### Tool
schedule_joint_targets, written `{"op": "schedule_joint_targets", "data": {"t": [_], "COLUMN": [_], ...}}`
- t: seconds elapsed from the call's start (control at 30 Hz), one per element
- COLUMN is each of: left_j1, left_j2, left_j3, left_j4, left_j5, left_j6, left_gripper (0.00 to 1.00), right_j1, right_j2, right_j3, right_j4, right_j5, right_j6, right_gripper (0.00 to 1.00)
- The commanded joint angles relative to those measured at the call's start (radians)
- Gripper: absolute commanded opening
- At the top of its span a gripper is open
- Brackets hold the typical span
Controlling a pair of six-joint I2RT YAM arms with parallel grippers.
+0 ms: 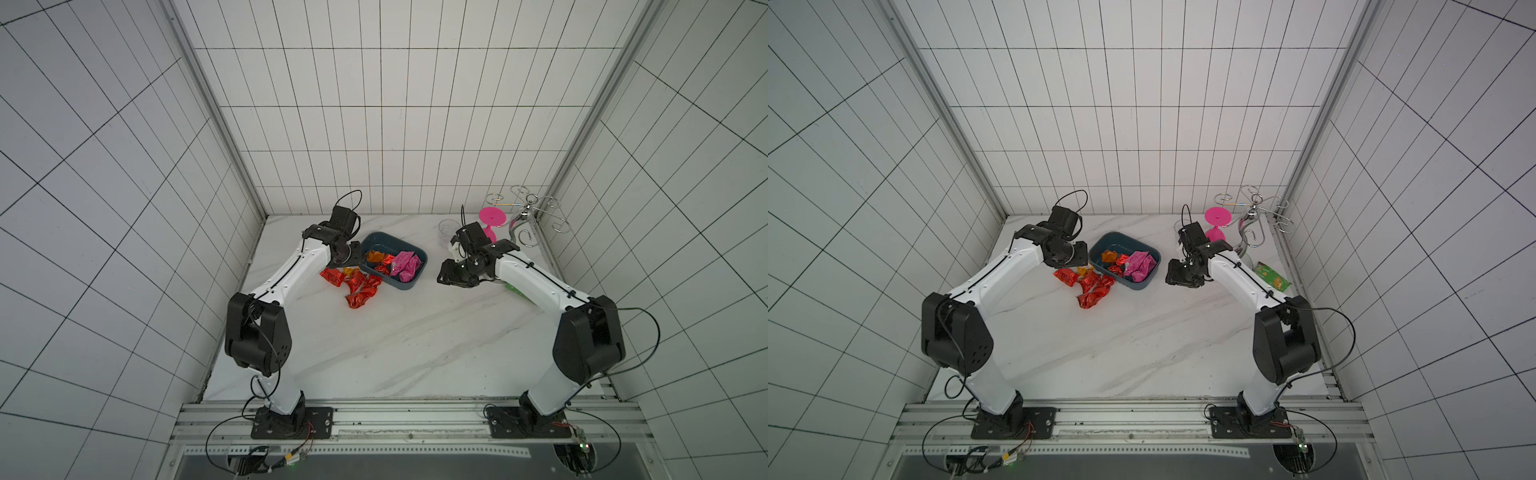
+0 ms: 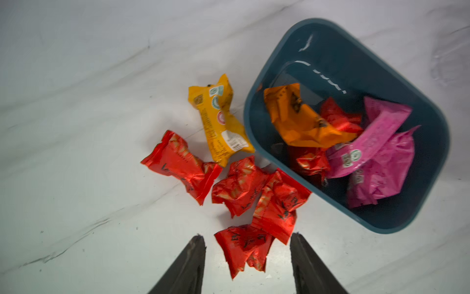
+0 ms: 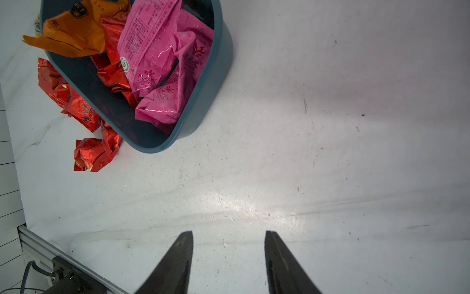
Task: Put the tea bags into the storage box
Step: Pick up the tea bag from the center of the board.
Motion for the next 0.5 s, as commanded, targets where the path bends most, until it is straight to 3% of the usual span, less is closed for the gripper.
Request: {"op": "schedule_joint_targets", "data": {"t": [0.0,0.23,0.47], "left_j1": [0.062,0.142,0.150], "left_j2": [-0.006,0.047,0.175], "left_j3": [-0.047,-0.061,0.019], "left_j4": [0.018,0.065,0.110], "left_j5": [-0.050,-0.066,-0.078], "left_j6": [-0.064,-0.208,-0.328], "left_gripper": [0.57,0.63,0.62], "right_j1": [-0.003,-0.003,-0.007], "right_j2": [0.014,0.016,-0.032], "right_j3": [0.019,0.018,-0.039], "right_j4": [0.022,0.016,0.014], "right_j5": [-0.025,-0.034,0.000], "right_j6": [-0.011,-0.033,-0.038], "right_gripper": [0.50,0.50,0.50]}}
